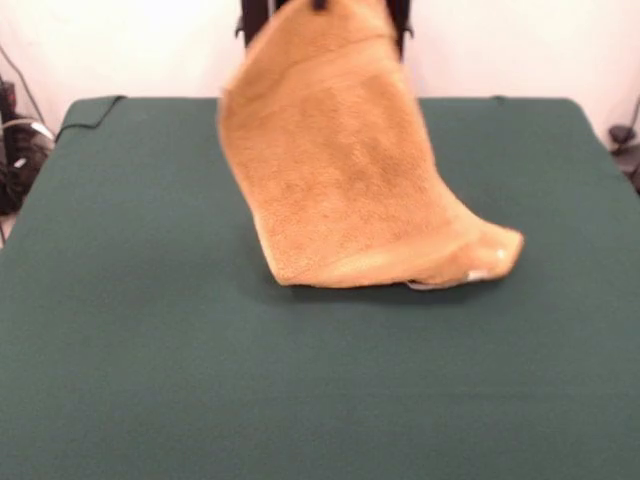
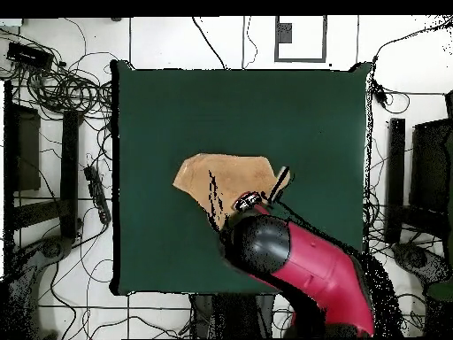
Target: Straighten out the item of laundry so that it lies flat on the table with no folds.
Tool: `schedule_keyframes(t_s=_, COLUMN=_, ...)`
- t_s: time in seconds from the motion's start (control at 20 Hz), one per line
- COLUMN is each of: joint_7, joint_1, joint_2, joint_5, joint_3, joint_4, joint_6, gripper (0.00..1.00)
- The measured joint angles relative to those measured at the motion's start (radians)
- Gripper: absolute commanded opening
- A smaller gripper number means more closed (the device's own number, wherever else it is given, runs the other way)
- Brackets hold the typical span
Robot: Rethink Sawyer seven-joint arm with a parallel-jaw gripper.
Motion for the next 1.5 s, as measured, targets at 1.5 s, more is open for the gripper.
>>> schedule_keyframes(t_s=1.5, joint_7=-0.010, joint_1=-0.462, joint_2=-0.135, joint_5=-0.311, joint_3=0.388, joint_4=0.028, joint_6=0.067, gripper=0.00)
